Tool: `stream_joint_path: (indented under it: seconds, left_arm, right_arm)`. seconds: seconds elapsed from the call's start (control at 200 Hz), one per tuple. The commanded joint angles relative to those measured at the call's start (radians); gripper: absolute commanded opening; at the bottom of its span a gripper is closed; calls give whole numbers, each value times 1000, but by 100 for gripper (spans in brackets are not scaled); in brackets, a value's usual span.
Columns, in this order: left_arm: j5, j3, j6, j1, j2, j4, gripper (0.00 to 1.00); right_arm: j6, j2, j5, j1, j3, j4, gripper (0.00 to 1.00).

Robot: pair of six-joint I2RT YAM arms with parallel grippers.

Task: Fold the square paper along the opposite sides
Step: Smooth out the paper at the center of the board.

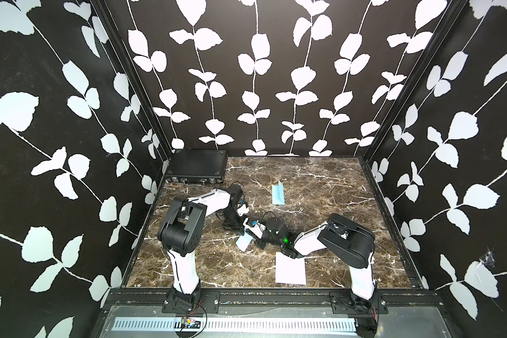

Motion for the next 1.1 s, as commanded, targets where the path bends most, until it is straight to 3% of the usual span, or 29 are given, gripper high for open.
stream_joint_path:
  seconds: [0.0, 0.36, 0.55, 0.71, 1.095]
  left_arm:
    - [19, 18, -11, 13, 3, -1, 0]
    - [4, 17, -24, 59, 13, 0, 0]
    - [10, 16, -27, 61, 11, 2, 0]
    - [19, 14, -30, 61, 10, 3, 0]
    - [22, 18, -28, 61, 5, 1, 0]
  right_arm:
    - [-27, 33, 30, 11, 21, -40, 8]
    - [-55, -35, 123, 18, -117, -159, 6]
    - [-45, -119, 79, 20, -170, -199, 5]
    - [6, -191, 42, -11, -123, -136, 5]
    - [-1, 35, 63, -16, 86, -49, 1]
